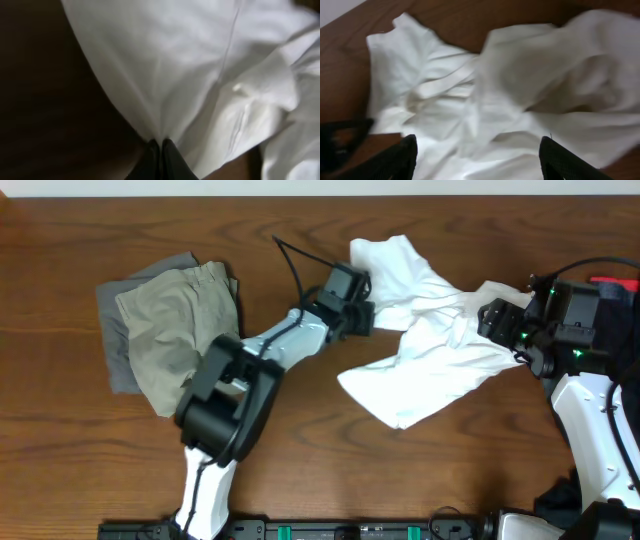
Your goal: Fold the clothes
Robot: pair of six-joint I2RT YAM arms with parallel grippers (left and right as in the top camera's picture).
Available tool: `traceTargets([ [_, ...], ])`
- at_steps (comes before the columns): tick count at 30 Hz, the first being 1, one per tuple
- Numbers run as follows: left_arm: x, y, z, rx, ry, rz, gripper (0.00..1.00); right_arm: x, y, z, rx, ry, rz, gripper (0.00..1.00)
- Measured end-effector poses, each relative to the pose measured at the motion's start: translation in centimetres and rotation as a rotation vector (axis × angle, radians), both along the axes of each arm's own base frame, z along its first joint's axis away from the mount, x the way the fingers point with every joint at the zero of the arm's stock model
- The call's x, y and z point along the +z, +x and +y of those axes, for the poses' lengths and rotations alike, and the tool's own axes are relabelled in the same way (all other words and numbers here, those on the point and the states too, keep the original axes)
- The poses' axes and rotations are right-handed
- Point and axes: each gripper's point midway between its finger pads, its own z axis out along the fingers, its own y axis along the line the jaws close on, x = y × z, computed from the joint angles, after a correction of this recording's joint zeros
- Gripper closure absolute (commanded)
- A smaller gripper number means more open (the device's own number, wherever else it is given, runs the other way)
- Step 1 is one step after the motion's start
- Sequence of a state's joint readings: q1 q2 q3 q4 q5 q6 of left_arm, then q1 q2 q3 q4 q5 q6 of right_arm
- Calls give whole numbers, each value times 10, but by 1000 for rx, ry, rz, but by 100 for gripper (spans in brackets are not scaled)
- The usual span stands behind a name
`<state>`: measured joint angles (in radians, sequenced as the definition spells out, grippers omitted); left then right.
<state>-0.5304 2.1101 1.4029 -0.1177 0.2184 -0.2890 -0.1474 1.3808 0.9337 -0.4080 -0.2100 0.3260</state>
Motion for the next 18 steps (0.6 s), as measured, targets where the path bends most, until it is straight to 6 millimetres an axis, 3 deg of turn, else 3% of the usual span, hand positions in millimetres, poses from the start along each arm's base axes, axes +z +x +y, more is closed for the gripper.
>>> traceTargets([
  [2,37,8,21,37,40,-69,94,0,0,0,0,0,-1,23],
  [5,111,18,44,77,48,-229,94,0,0,0,0,1,0,23],
  [9,208,15,61,98,16,-445,94,1,0,2,8,12,-2,22],
  [11,243,10,64,100,-3,-527,94,2,1,10,46,39,-12,22],
  [13,272,3,65,97,-23,-594,94,5,1,21,107,63,-28,22],
  [18,305,-7,58,69,-55,-691,94,12,-3,61,307,102,-64,16],
])
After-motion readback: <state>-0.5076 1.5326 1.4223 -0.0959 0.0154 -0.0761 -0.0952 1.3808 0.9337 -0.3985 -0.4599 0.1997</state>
